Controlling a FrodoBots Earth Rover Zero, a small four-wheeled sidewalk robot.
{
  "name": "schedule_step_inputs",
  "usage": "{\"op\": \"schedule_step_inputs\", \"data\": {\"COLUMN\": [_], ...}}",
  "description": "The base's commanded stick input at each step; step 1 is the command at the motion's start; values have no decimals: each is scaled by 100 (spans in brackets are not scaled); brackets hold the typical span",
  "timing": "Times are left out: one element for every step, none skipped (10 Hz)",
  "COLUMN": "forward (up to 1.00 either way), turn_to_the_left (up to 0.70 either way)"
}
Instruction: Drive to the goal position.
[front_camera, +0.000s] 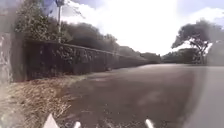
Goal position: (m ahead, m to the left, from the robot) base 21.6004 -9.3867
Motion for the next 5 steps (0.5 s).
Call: {"op": "schedule_step_inputs", "data": {"forward": [70, 70, 70, 70, 70], "turn_to_the_left": [0, 0, 0, 0, 0]}}
